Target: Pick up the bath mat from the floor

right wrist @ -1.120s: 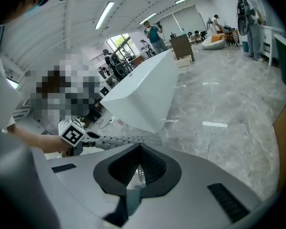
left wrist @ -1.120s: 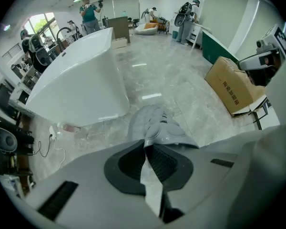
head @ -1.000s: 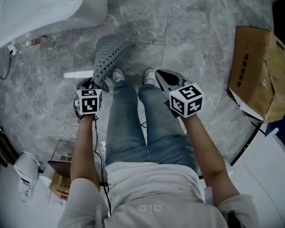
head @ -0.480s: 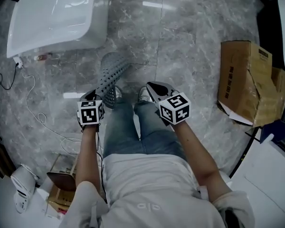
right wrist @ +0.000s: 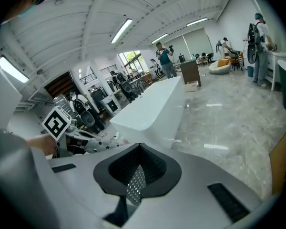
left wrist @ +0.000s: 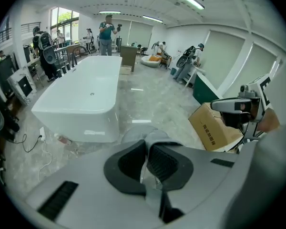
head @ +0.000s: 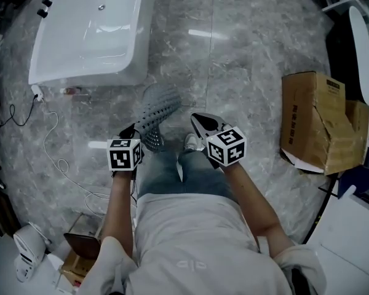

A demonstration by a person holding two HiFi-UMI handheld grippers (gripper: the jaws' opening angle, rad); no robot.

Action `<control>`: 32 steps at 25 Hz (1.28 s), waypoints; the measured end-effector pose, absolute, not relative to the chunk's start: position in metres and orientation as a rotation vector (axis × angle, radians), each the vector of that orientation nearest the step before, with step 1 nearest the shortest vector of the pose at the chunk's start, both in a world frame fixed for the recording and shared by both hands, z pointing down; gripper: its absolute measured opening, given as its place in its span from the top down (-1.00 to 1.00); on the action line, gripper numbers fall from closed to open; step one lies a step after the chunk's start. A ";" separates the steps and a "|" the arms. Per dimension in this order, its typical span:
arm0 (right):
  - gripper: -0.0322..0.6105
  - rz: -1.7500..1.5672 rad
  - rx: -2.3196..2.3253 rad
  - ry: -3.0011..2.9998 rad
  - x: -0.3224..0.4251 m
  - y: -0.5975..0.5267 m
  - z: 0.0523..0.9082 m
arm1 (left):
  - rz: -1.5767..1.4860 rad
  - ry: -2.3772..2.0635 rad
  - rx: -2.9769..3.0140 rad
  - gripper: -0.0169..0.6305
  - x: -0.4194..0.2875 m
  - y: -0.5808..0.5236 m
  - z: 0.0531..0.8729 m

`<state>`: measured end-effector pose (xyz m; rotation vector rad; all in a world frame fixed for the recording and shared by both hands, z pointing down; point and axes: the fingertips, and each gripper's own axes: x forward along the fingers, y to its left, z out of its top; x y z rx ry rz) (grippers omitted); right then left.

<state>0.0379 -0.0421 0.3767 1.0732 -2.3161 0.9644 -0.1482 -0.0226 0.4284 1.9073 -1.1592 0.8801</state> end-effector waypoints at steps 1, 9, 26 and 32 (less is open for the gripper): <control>0.82 0.959 1.078 -2.324 0.037 -0.044 0.369 | 0.873 -1.165 1.921 0.86 -0.149 -0.026 0.419; 0.82 0.894 1.079 -2.409 0.020 -0.051 0.302 | 0.771 -1.227 2.009 0.86 -0.159 -0.049 0.342; 0.82 0.644 1.117 -2.600 0.012 -0.092 0.159 | 0.509 -1.369 2.232 0.86 -0.172 -0.083 0.183; 0.82 0.558 1.143 -2.696 0.007 -0.095 0.108 | 0.415 -1.432 2.311 0.86 -0.177 -0.088 0.126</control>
